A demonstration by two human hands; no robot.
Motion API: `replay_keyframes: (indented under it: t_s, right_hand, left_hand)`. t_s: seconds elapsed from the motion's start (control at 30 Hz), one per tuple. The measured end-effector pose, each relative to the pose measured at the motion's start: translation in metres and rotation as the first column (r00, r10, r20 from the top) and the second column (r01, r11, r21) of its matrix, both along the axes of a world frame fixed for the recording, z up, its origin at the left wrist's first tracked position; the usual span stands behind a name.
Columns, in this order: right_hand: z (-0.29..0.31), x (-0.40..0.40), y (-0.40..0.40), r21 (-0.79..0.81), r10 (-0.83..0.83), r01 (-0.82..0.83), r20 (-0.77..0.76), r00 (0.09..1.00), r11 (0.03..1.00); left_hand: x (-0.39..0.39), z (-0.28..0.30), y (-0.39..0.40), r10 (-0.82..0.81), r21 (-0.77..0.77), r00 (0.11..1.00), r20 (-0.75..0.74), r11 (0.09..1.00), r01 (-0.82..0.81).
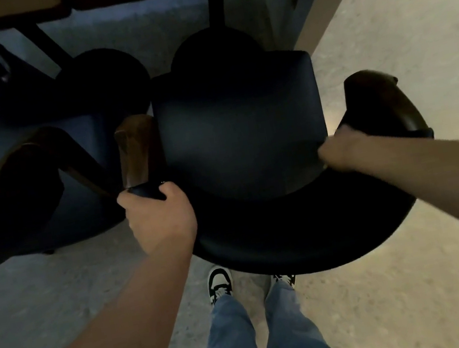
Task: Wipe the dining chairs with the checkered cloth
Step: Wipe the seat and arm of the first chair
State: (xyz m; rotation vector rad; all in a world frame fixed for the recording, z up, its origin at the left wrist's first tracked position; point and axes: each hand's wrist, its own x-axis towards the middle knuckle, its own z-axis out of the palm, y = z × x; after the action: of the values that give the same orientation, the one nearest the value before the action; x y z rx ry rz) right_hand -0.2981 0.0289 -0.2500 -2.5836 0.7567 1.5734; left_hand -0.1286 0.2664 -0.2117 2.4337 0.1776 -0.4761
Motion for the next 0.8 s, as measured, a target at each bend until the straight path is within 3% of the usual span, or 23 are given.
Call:
replay_keyframes:
  t_s: [0.07,0.13,0.3,0.37,0.43,0.5,0.53,0.57,0.67,0.73,0.8]
  right_hand:
    - [0.01,-0.012,-0.032,-0.05,-0.034,0.036,0.038,0.999,0.998]
    - [0.017,-0.012,-0.034,-0.004,-0.143,0.143,0.074,0.987,0.99]
    - [0.006,0.026,0.059,0.301,-0.371,0.313,0.157,0.915,0.901]
    - [-0.002,0.052,0.104,0.375,-0.573,0.469,0.243,0.783,0.8]
    - [-0.001,0.081,0.135,0.485,-0.764,0.596,0.324,0.557,0.64]
    - [0.007,0.101,0.153,0.629,-0.88,0.615,0.331,0.342,0.476]
    - [0.012,0.105,0.157,0.657,-0.871,0.572,0.362,0.331,0.491]
    - [0.017,0.104,0.159,0.654,-0.827,0.508,0.412,0.383,0.561]
    - [0.027,0.071,0.148,0.556,-0.585,0.288,0.484,0.651,0.78]
    - [0.031,0.039,0.123,0.443,-0.415,0.218,0.415,0.81,0.87]
    - [0.036,0.008,0.082,0.269,-0.282,0.202,0.306,0.909,0.942]
  left_hand:
    - [0.0,0.0,0.0,0.003,-0.007,1.0,0.002,1.0,-0.003]
    - [0.0,0.0,0.0,0.005,-0.01,1.0,0.008,1.0,-0.005]
    - [-0.001,0.003,-0.002,-0.001,-0.008,1.0,0.011,1.0,0.002]
    - [0.0,0.003,-0.002,0.004,-0.005,1.0,0.015,1.0,-0.004]
    - [0.0,0.003,-0.001,0.002,-0.007,1.0,0.017,1.0,-0.002]
    - [0.0,0.003,-0.001,-0.006,-0.01,1.0,0.016,1.0,0.007]
    - [0.0,0.003,-0.001,-0.007,-0.011,1.0,0.015,1.0,0.007]
    - [0.0,0.002,-0.001,-0.006,-0.012,1.0,0.016,1.0,0.006]
    - [0.0,0.002,0.0,-0.008,-0.018,1.0,0.013,1.0,0.008]
    - [0.0,0.0,0.001,-0.007,-0.03,1.0,0.011,1.0,0.008]
    - [0.0,0.0,0.001,-0.003,-0.035,1.0,0.009,0.999,0.004]
